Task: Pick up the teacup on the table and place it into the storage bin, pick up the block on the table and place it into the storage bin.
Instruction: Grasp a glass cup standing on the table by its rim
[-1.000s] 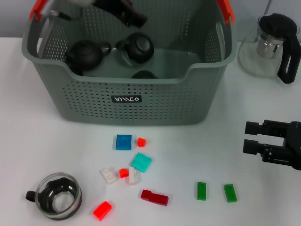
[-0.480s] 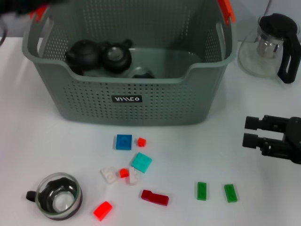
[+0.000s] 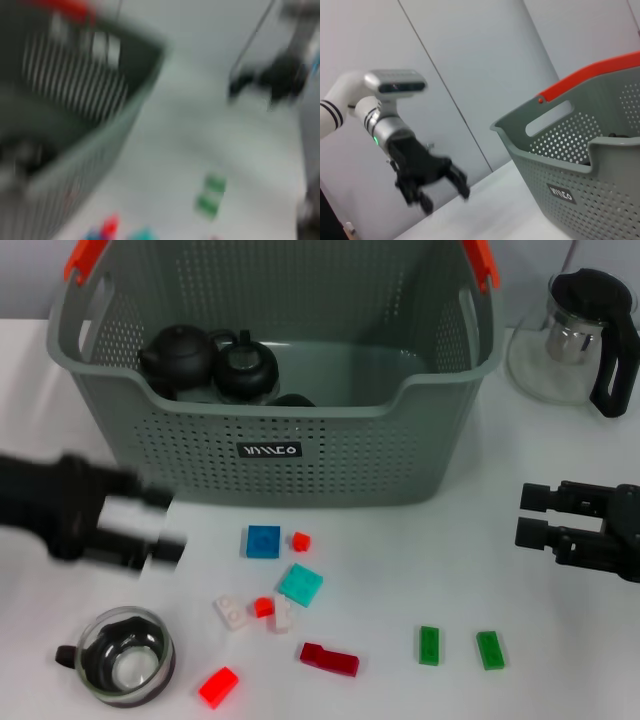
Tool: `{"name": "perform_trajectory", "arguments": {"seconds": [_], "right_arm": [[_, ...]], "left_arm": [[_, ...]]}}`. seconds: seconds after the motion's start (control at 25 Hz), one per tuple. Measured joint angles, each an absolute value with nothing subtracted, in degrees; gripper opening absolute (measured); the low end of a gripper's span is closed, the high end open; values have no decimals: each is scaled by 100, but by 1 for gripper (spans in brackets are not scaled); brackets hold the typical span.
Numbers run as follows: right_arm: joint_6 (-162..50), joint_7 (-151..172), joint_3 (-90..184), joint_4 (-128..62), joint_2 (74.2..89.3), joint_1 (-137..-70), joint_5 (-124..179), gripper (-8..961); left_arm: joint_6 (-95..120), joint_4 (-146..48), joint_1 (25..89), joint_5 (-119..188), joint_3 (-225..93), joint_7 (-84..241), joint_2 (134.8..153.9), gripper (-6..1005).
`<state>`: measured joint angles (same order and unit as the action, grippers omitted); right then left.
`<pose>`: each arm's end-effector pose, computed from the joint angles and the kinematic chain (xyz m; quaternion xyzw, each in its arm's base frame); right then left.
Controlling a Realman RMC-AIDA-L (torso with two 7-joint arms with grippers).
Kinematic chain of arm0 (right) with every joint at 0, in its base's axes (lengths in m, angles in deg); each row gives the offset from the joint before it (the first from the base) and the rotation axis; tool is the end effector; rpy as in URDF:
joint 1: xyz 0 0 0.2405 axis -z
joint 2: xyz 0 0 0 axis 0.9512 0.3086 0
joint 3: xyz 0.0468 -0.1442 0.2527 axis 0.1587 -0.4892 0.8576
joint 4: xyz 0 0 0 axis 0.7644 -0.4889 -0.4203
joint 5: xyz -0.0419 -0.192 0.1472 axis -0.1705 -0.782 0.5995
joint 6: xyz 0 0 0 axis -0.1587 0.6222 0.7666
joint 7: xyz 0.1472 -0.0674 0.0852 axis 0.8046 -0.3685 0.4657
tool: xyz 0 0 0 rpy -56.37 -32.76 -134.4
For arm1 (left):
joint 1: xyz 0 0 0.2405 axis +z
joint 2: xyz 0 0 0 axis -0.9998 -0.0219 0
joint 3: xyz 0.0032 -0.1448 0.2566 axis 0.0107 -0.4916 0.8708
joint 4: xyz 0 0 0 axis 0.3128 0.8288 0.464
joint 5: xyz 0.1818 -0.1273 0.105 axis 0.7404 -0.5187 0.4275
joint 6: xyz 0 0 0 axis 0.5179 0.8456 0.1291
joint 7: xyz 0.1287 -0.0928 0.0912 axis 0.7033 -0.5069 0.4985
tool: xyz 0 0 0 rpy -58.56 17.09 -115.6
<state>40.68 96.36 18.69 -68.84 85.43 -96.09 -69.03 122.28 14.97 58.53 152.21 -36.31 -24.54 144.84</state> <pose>0.3112 0.3347 -0.0076 -0.9024 0.2865 0.3170 0.0546 -0.2793 0.3498 0.0587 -0.9606 -0.2546 -0.1071 0.0307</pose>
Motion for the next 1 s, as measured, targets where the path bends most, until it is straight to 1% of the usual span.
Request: {"name": "perform_trajectory", "arguments": {"seconds": [0.24,0.4,0.56,0.6,0.64,0.76,0.88,1.0], "right_arm": [[4063,9638,1869,-6885,8541,-9625,-6906,673],[4063,9640,1869,-6886,8541,-9629,-6906,674],[4062,9638,1869,-6887,8541,-9623,-6906,674],[4056,9638,1870,-6886,8541,-9619,-6906,674],[4049,9636,1871,-6886,8541,-9613,-6906,674],[4031,9623,1876,-6884,8541,-9602,-6905,674],[4016,9610,1878,-6882,8541,-9594,-6906,674],[4014,9609,1878,-6880,8541,-9579,-6905,674]], "left_arm": [[12170,2205,5767,16527,-2945,-2551,14643,761],[12117,2764,5785,17203,-2667,-2554,14852,762],[12019,2967,5729,17793,-2489,-2617,15009,761],[12019,2967,5729,17793,-2489,-2617,15009,760],[11869,3097,5723,18171,-2204,-2742,15139,760],[11641,3249,5774,18482,-1853,-2878,15291,758],[11419,3318,5848,18589,-1523,-3043,15369,728],[11152,3313,5993,18604,-982,-3326,15365,684]]}}
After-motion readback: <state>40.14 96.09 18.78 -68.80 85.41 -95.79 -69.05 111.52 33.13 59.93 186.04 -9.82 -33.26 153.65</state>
